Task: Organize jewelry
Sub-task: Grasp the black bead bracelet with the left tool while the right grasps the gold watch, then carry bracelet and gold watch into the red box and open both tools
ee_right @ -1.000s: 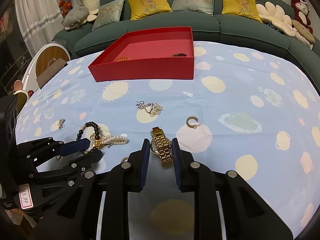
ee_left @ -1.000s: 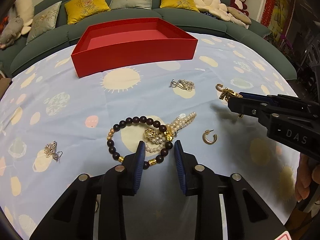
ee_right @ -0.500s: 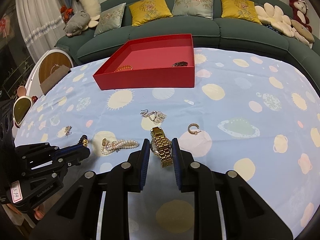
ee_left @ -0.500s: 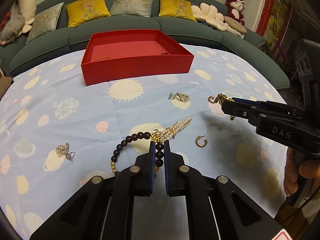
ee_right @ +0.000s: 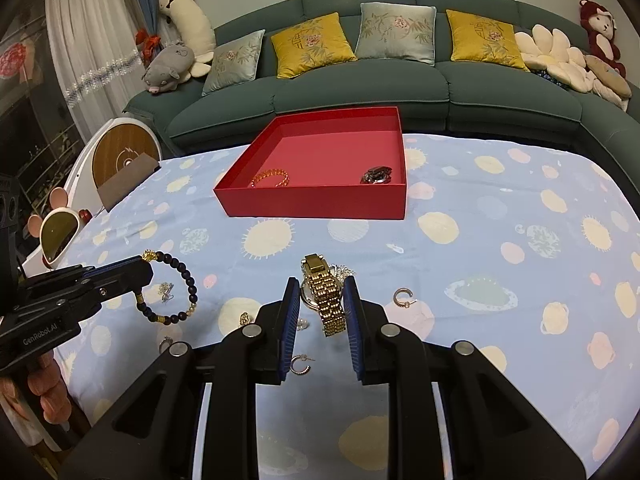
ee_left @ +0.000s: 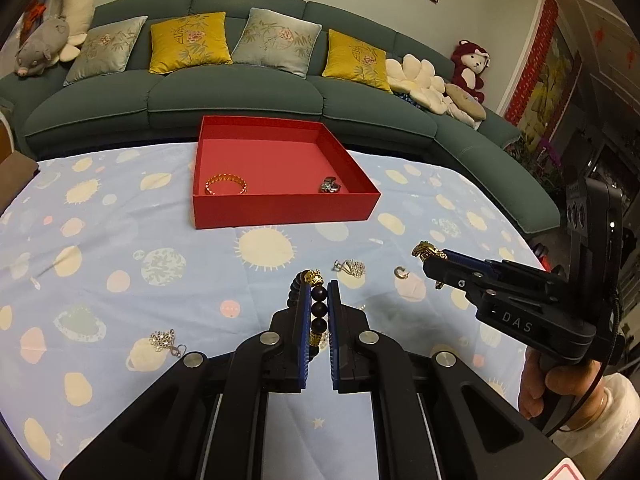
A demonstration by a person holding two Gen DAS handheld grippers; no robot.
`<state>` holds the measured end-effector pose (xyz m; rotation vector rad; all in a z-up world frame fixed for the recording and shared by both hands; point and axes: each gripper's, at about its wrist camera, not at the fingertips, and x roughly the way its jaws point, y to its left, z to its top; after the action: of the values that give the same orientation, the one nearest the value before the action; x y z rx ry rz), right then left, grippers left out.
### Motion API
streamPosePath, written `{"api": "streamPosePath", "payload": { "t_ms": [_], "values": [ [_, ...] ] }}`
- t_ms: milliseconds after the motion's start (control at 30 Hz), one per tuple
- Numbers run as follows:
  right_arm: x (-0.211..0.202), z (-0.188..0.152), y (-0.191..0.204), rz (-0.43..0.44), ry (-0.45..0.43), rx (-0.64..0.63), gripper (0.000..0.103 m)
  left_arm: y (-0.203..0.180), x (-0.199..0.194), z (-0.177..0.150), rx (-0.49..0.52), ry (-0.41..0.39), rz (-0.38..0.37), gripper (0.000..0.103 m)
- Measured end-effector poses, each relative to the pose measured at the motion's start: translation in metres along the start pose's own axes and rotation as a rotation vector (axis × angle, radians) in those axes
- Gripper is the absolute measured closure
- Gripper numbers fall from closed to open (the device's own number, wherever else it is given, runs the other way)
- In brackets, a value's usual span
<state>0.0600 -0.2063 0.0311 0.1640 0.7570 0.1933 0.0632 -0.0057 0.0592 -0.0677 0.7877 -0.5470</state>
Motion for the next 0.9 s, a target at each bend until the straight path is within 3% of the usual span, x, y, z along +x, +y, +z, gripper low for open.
{"api": "streamPosePath", "payload": {
  "t_ms": [233,500,667,900],
  "values": [
    [-0.007,0.022,0.006,0.014,-0.046,0.0,0.081,0.005,-0.012,0.03,-0.018,-0.063,0.015,0.098],
    [-0.006,0.079,0.005,0.016,-0.124,-0.003,0.081,0.004,-0.014,0.099,0.046,-0.167,0.056,0.098],
    [0.021,0.121,-0.006,-0.005,-0.14,0.005,0.081,0.012,0.017,0.143,0.094,-0.191,0.113,0.098],
    [0.076,0.158,-0.02,-0.028,-0.118,0.02,0.081,0.035,0.078,0.175,0.09,-0.169,0.16,0.098]
  ]
}}
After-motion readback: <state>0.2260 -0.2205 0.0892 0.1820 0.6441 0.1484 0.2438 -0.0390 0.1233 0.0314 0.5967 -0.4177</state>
